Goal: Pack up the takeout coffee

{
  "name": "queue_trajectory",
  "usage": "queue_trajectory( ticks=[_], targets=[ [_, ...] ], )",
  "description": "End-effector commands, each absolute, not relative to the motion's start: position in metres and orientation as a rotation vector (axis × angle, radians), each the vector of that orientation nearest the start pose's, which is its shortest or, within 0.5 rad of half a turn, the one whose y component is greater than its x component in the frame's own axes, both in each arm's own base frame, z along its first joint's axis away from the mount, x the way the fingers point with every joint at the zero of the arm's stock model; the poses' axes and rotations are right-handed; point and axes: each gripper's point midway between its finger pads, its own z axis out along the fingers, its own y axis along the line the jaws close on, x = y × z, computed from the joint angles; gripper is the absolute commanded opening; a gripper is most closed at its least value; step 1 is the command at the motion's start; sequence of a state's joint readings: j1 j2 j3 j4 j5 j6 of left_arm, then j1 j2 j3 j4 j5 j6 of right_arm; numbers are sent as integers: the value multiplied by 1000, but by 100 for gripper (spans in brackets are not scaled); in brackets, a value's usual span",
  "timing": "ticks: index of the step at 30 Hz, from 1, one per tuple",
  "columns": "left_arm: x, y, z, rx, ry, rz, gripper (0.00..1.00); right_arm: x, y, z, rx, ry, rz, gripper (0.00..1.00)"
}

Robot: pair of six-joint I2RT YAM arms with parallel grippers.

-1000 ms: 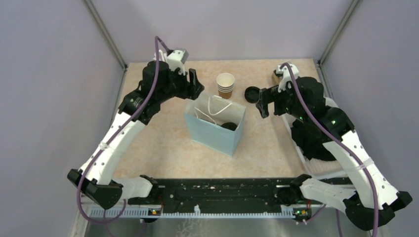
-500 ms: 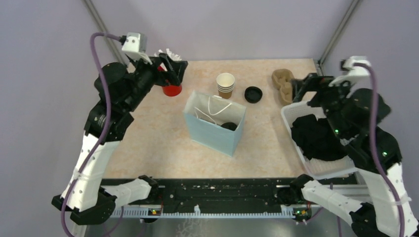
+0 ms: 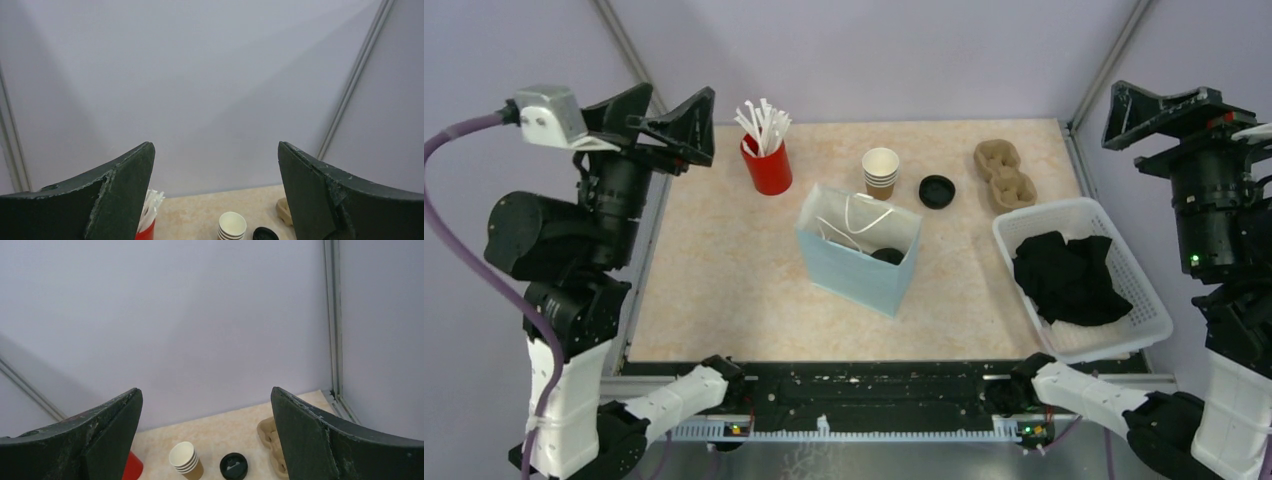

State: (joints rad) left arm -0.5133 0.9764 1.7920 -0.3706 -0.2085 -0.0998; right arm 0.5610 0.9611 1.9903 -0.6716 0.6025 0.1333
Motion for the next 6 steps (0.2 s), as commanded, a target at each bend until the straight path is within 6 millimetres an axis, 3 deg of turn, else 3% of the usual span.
queue_trajectory(
  ticks=[1, 6],
  targets=[
    [208, -69, 646, 4, 1047, -387, 99, 194, 6, 621, 290, 1239, 226, 99],
    [210, -65, 646, -6, 1057, -360, 99, 204, 10, 614, 275, 1324, 177, 99]
  ],
)
